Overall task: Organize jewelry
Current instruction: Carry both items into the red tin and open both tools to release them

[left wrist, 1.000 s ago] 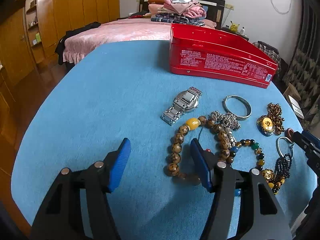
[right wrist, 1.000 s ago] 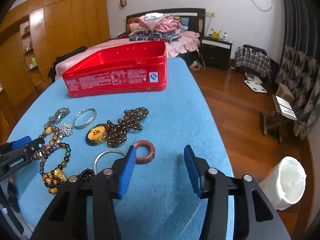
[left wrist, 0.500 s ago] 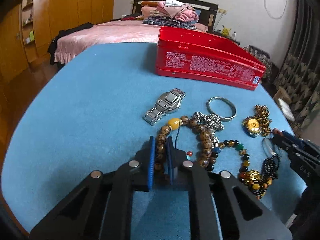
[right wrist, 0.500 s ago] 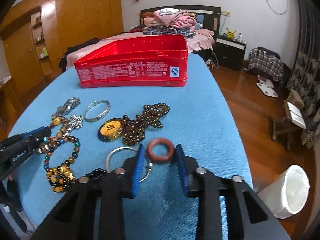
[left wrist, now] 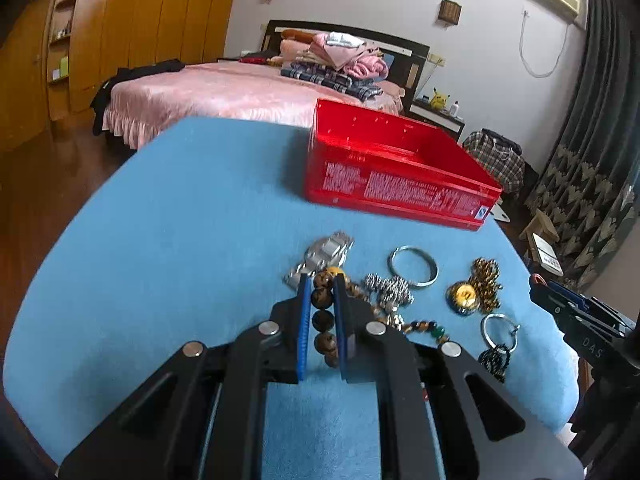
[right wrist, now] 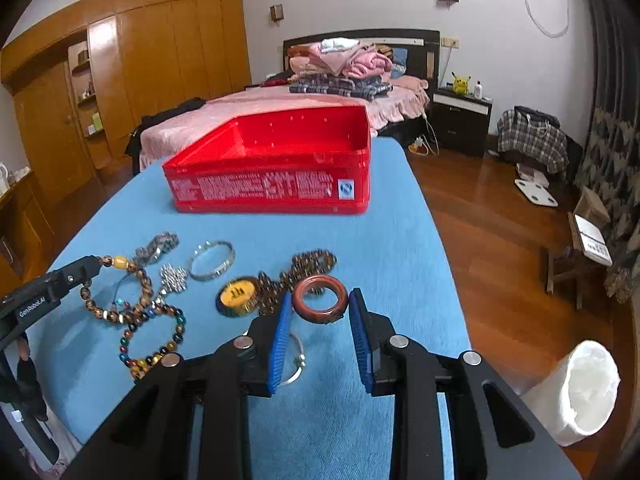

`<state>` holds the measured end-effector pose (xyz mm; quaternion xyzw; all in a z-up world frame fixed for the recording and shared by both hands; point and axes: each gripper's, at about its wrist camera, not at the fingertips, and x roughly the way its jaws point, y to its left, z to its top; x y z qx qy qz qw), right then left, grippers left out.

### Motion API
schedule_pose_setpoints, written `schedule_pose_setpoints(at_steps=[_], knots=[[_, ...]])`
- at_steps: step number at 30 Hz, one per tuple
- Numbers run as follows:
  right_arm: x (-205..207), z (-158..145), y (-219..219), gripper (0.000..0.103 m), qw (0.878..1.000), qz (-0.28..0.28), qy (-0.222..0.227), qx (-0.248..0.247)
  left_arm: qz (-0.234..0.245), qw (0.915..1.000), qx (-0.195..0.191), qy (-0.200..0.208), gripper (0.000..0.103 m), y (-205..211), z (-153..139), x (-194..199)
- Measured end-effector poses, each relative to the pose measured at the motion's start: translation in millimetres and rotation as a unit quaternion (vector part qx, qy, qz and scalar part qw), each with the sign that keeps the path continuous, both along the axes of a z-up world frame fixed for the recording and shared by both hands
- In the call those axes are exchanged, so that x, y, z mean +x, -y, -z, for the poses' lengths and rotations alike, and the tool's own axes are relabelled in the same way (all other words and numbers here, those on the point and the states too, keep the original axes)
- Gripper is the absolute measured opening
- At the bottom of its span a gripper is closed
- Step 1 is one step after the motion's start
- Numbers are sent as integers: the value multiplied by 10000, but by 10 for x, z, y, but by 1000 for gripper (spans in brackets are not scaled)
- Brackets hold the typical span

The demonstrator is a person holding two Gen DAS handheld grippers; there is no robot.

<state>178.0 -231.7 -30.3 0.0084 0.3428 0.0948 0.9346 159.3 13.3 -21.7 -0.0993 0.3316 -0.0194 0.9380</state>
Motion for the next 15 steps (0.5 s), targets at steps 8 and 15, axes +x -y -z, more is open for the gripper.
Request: schedule_pose_setpoints(at_steps=[8,15], knots=[[147,-191,-52,29,9997,-89,228,98,107,9992,-129,354,10,73,-278,114],[426,-433,-134,29,9983,-164,521,191,136,9971,-270,704,10,88,-537,285]])
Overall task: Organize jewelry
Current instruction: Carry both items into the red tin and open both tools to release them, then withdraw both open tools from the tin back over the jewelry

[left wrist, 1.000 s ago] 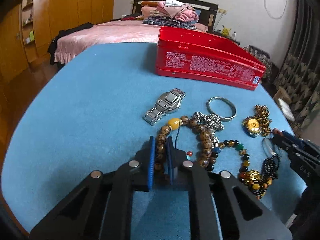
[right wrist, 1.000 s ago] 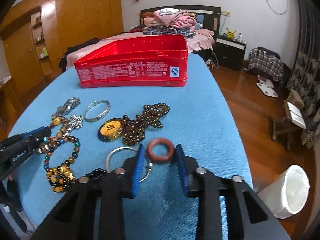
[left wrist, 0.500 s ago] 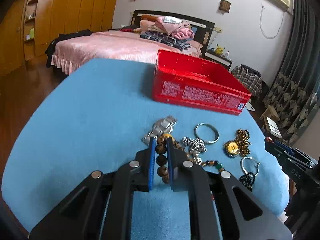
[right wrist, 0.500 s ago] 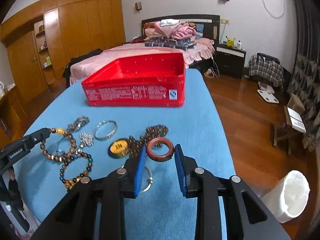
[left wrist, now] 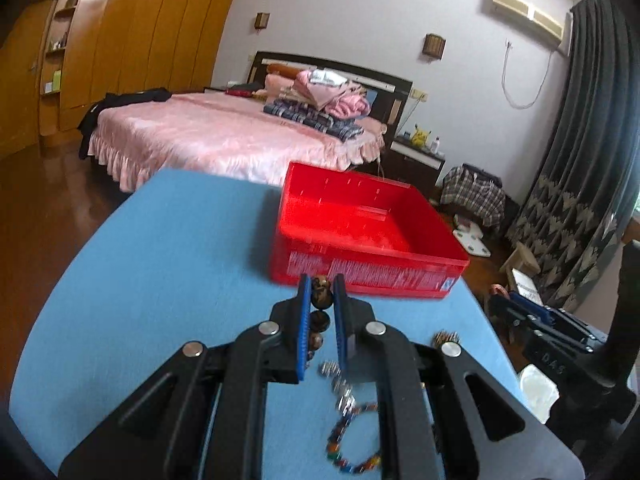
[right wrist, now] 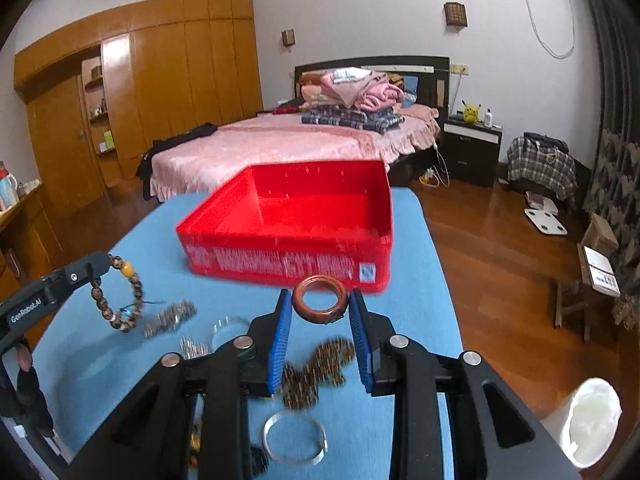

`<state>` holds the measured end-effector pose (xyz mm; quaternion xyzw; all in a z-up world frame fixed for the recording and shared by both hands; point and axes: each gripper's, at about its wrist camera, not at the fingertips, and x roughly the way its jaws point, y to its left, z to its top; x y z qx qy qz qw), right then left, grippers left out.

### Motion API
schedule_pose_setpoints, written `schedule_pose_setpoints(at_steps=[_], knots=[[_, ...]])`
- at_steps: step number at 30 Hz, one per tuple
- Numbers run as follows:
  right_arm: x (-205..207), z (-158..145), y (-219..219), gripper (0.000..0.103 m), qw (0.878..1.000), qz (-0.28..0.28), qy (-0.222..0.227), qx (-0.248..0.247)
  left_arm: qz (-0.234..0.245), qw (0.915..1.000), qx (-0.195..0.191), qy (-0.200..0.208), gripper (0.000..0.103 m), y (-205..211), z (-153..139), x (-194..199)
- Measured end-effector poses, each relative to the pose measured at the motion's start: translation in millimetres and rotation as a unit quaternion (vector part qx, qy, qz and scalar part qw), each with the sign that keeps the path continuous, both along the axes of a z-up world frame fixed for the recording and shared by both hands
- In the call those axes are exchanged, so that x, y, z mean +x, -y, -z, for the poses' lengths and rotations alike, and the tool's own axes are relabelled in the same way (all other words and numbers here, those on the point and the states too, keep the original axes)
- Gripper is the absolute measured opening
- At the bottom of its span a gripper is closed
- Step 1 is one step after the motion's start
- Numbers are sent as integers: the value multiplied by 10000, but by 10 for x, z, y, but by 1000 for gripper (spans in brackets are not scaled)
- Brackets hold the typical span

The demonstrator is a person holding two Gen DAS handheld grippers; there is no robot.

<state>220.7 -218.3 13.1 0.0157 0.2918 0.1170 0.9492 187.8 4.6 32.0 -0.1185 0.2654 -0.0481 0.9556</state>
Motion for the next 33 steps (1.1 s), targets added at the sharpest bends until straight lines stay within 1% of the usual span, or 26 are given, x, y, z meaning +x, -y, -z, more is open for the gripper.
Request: schedule_pose_setpoints(at_steps=[6,11,15,18,20,25,26,27,28,30,31,32,33], knots=[[343,-141,-62,29,9998,-69,135,143,66,9996,-142,238,10,69,-200,300],[652,-174,-110,29,9997,-90,166,159,133,9988,-246,391,10,143,-325,647],[869,-125,-170,29,9998,-104,136,114,208,9980,-297,525,10,195,-386,893],[993,-61,-197,29,9999,-99,79,87,259,9976,-268,578,10,232,-415,1100],[1072,-14,-207,29,9999,-92,39,64,318,9979,-228,508,10,261,-384,1247],[1236,125,-261,30,9999,-96,-110,-84,353,9992,-168,106,11,224,-155,1477],[1242,146,-274,35,9998,-92,-117,-121,347,9992,-170,49,13,186,-118,1500],[1249,154,-283,40,9998,-90,-115,-136,331,9993,-182,-28,22,164,-82,1519],[1246,160,-284,49,9998,-75,-95,-150,342,9992,-216,-51,27,125,-55,1512],[1221,152,-278,52,9998,-36,-51,-184,299,9993,-223,-35,36,50,-41,1497],[1202,150,-269,55,9998,-24,-41,-180,288,9993,-216,-26,38,29,-43,1483],[1177,139,-267,61,9998,2,-20,-172,260,9995,-194,-13,45,4,-55,1451],[1124,125,-248,63,9998,51,24,-178,243,9996,-174,2,50,-12,-63,1421]])
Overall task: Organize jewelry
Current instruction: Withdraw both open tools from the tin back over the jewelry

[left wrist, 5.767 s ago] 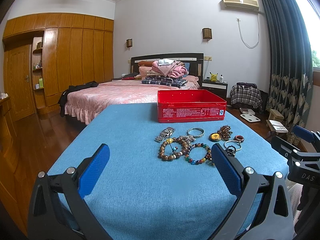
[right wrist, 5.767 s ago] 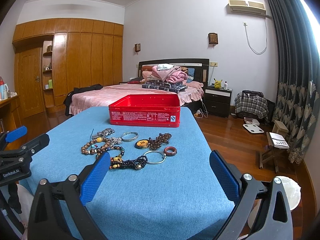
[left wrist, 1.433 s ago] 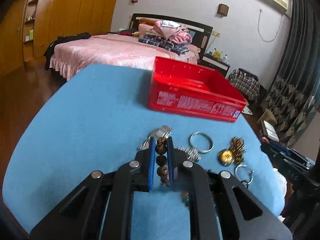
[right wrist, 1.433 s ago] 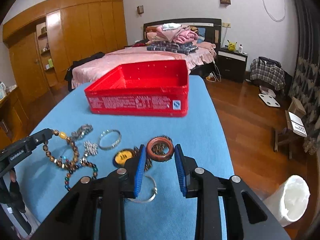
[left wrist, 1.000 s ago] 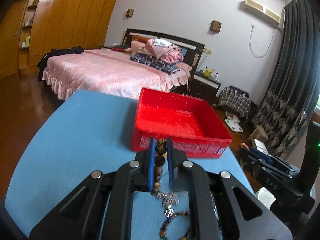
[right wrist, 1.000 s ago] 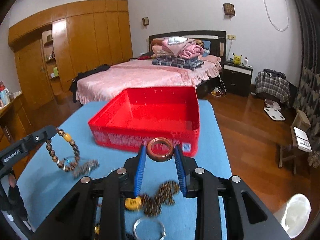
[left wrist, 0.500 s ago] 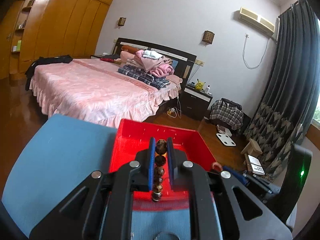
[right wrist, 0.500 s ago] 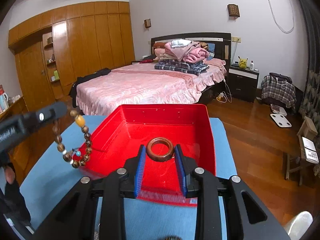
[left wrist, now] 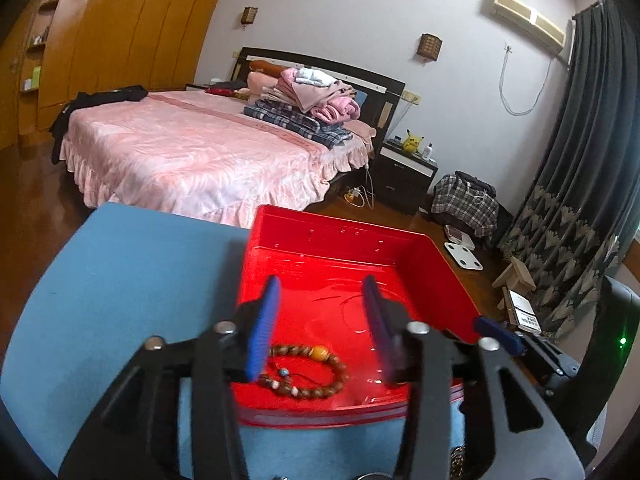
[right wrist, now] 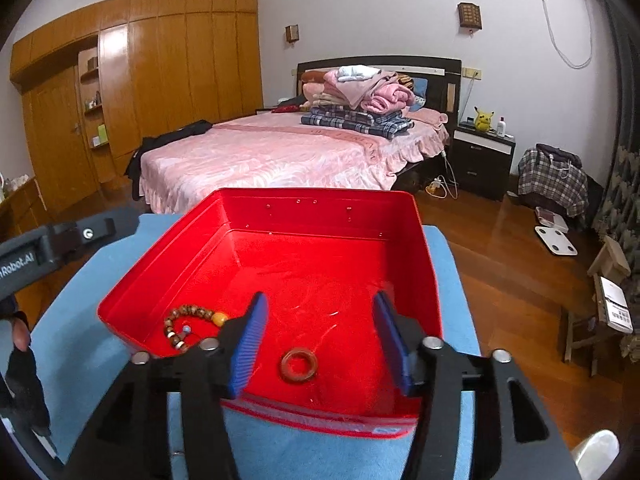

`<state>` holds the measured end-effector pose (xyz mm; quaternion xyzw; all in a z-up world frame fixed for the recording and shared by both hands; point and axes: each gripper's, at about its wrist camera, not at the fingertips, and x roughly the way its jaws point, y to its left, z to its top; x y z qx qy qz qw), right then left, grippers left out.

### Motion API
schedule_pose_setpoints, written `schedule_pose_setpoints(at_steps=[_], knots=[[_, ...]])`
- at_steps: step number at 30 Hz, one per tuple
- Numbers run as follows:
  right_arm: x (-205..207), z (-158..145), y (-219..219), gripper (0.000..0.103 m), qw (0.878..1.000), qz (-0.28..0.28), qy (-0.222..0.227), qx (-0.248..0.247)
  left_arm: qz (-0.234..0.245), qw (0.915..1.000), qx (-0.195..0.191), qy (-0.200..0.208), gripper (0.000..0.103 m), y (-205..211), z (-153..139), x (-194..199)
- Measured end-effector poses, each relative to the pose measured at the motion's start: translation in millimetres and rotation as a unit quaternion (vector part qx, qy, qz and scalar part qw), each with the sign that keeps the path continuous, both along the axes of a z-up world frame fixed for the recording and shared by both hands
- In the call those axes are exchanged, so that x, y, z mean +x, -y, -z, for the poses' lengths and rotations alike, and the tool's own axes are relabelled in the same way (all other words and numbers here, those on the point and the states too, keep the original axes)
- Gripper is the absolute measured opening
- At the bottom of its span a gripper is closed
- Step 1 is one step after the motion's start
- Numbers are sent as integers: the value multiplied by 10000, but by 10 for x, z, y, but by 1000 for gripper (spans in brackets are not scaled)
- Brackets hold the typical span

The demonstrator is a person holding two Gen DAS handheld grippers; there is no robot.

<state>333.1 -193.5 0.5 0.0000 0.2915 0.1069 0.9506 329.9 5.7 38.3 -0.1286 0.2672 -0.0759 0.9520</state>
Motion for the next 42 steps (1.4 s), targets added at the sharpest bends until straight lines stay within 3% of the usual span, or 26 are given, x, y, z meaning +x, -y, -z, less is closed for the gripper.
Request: schedule_pose_setpoints(at_steps=[9,14,31,34,42], knots=[[-463,-68,174,83,9996,212,157,51,-92,9992,378,-17,82,-91,-29,-529],[-844,-31,307,97,9988,418,161,213,-41,9986,469,-221,90,-28,92,-878],[-1593,303,490,97,9982,521,-217,223,367,9891,859,-1139,90,169,758,-1579],[-1650,348,464,97,9984,464,-248,204,450,9871,878,-1264,76,214,823,-1610],[-1734,394,465,97,9986,396,-275,200,505,9836,1019,-1402,63,353,971,-1650]])
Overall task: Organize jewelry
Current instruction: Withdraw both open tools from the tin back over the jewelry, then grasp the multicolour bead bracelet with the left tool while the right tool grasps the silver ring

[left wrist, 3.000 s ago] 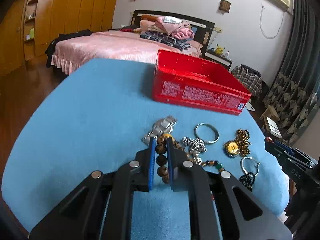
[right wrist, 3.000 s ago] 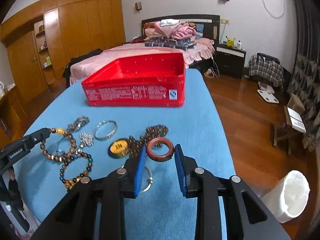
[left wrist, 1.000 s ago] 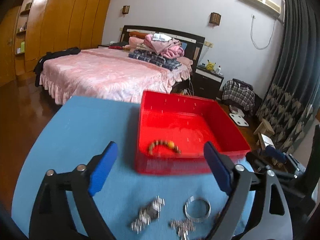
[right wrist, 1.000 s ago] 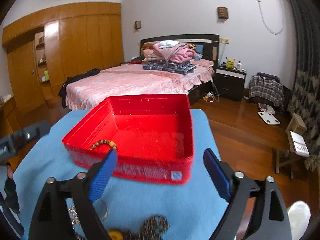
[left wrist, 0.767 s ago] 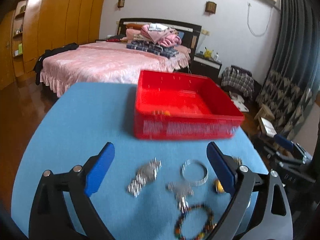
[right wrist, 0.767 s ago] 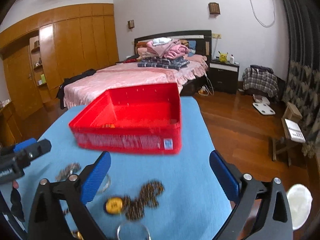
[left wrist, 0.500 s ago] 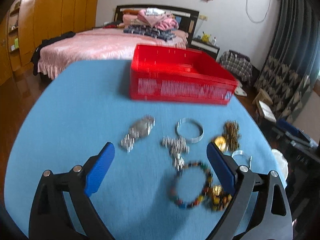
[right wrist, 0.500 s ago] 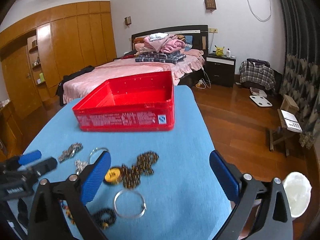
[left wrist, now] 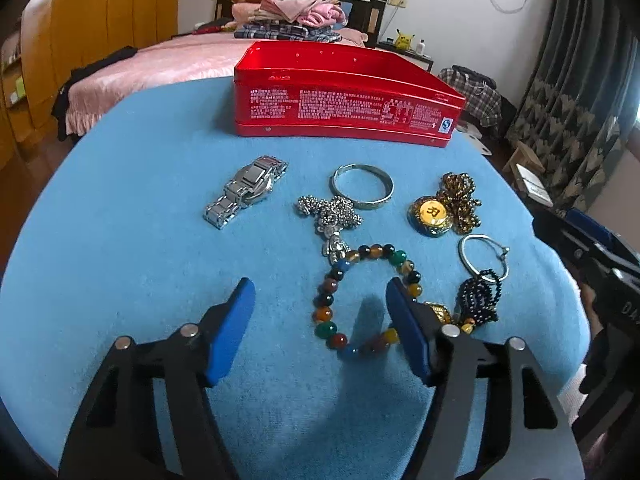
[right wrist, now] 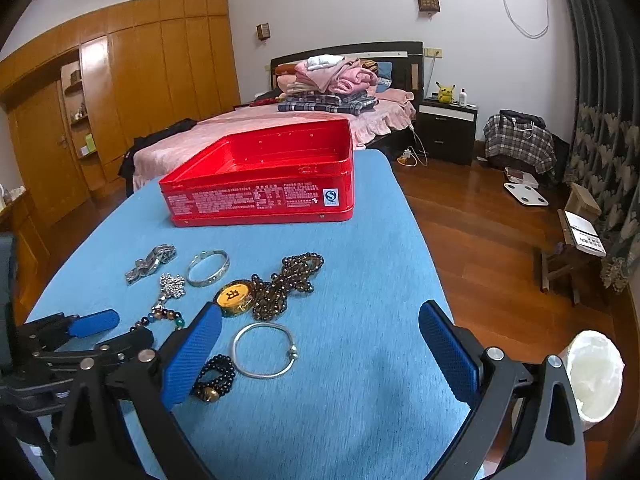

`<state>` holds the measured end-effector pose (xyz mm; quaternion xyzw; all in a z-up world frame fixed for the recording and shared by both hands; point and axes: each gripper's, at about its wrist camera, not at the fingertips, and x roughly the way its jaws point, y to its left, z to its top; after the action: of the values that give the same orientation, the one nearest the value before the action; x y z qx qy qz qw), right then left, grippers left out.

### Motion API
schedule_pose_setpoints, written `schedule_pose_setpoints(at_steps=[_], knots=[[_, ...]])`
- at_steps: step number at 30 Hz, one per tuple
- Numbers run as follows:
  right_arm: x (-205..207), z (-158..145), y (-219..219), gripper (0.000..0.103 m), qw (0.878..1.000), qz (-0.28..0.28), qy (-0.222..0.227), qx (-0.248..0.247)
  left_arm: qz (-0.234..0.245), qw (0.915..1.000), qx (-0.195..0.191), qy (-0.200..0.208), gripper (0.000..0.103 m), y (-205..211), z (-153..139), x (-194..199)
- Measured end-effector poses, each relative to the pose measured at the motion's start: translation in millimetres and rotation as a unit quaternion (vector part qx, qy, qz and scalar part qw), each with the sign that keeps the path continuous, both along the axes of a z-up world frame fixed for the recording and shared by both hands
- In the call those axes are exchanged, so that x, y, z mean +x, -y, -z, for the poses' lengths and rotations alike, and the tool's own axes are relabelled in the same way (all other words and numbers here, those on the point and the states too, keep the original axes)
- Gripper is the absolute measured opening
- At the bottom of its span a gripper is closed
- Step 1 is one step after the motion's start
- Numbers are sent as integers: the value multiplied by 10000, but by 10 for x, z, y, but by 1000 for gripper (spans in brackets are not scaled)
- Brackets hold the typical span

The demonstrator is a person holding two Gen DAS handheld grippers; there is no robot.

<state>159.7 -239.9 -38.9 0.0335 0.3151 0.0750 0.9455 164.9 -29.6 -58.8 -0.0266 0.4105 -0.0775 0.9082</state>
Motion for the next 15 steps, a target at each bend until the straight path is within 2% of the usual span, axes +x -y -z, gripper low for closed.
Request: schedule_pose_setpoints(at_steps=[4,8,10,13,15], knots=[[-19,-2,-1,97,10000,-14,23,0,-93,9996,254,-8,52,16,9,-1],[-36,-14,-13,97,10000,-48,50,-5,-108,9995,294,-13,51,14,4,-5],[-37,-10,-31,97,10000,-72,33,-6,-138,9991,411,26,47,39,7,-19],[-36,-2,-62,97,9999,-149,-3,-11,-182,9989,428,63,29,47,-1,-34],[-34,14,-106,97,9997,-221,-48,-31,-151,9993,338,72,9,32,-5,-33]])
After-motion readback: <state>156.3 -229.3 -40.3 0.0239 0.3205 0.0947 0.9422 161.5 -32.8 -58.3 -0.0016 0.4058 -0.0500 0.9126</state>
